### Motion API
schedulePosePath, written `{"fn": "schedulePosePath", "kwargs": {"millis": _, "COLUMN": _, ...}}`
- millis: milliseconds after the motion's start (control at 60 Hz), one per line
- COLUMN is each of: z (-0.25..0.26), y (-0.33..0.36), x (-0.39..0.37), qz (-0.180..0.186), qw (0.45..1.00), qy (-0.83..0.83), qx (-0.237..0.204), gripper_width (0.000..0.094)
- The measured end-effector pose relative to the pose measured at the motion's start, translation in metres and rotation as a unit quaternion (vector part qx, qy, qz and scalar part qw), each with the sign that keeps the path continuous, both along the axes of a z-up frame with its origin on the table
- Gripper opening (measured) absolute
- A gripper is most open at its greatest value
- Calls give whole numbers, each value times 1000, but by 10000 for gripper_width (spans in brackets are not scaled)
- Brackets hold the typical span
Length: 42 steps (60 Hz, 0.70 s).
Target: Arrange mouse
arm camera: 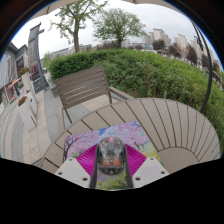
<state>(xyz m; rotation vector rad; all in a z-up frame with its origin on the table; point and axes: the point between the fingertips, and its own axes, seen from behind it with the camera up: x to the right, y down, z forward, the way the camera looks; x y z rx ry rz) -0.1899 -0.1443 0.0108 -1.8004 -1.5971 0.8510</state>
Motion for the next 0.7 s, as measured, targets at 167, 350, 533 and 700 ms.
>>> {"fn": "schedulePosePath", "kwargs": {"millis": 167, "z": -29, "y": 0, "x": 8, "qz": -6, "qw": 999, "qy": -13, "qx": 47, "gripper_width": 601}}
{"fn": "schedulePosePath", "kwargs": {"millis": 350, "z": 17, "y": 18, "x": 40, "qz": -31, "qw": 998, "qy": -15, "qx": 52, "gripper_width": 854}}
{"fn": "schedulePosePath", "kwargs": {"millis": 533, "z": 76, "y": 38, "x": 81, "qz": -24, "qw": 998, "qy": -5, "qx": 52, "gripper_width": 847}}
{"fn": "schedulePosePath", "kwargs": {"millis": 700, "z": 120, "y": 56, "x": 133, "qz": -18, "qw": 998, "qy": -17, "qx": 63, "gripper_width": 848}}
